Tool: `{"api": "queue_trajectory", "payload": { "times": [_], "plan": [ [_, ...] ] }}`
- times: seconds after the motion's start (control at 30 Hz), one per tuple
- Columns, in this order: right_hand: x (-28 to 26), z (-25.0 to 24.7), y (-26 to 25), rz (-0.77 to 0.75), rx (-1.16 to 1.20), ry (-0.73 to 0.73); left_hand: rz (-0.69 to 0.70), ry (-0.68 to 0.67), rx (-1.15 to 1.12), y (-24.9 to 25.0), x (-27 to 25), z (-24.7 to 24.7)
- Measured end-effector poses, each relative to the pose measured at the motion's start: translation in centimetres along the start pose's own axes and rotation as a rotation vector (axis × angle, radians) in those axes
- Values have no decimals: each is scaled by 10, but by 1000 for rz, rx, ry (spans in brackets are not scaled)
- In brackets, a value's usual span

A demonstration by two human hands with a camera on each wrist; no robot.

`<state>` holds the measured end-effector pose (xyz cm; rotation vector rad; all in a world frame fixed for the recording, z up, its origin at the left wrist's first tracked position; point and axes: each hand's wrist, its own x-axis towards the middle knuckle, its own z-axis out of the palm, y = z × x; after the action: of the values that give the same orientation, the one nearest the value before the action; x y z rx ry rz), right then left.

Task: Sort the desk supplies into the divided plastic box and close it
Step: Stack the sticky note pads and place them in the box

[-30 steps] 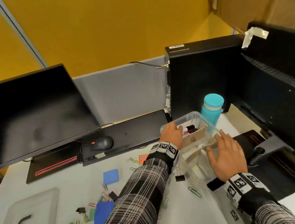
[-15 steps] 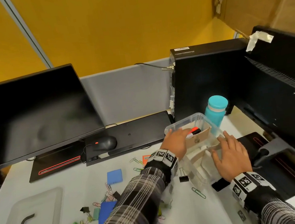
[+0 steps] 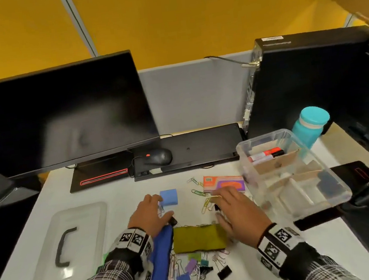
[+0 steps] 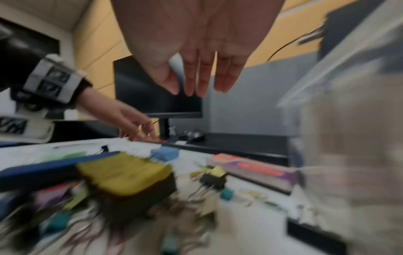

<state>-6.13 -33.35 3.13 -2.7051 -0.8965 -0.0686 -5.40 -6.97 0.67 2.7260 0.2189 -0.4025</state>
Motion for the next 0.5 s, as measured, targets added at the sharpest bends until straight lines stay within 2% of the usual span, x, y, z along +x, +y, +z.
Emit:
{"api": "queue_trajectory", "payload": {
  "times": [0.07,0.17,0.27,0.4,0.5],
  "plan": [
    [4,25,-16,-86,24,-213,-60,-25,52,-7,-9,-1],
    [5,51,-29,-77,-26,-453,-101,-82,136,-15,-22,3],
    [6,62,-33,-19,-28,-489,-107,-135,207,-19,-32,10],
    [4,67,-29,-7,-63,-513,-83,-142,227,-21,-40,17],
    [4,69,-30,-2,-80,-487,-59,-154,225,-20,-41,19]
  ]
}}
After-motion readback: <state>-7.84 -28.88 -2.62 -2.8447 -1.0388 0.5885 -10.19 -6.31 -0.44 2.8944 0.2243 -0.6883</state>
